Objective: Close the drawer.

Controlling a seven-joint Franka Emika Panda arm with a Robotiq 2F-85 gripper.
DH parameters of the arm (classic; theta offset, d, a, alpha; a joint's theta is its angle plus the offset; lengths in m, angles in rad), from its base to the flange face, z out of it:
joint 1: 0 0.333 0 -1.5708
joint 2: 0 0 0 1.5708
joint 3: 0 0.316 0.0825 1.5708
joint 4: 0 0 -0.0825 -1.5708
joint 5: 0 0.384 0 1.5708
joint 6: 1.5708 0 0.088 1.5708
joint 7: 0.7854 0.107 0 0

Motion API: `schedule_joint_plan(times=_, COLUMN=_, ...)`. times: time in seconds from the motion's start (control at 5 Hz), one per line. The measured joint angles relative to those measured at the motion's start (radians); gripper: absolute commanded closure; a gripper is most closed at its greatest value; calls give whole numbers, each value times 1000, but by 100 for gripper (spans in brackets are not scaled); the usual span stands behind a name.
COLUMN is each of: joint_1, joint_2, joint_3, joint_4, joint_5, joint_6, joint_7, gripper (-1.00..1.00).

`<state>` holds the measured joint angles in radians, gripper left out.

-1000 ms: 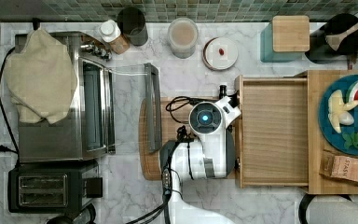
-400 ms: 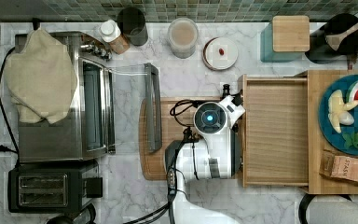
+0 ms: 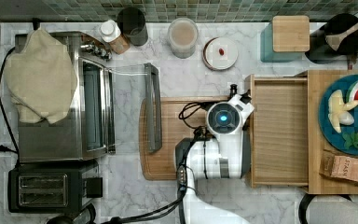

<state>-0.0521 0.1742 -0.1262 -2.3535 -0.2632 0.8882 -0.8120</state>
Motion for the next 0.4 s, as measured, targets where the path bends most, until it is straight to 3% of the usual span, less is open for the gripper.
schedule_joint_plan(times=0.4, joint_1=-76, joint_2=85, joint_3=-80, joint_4=113, joint_5=1, joint_6=-39, joint_7=-85, gripper=100)
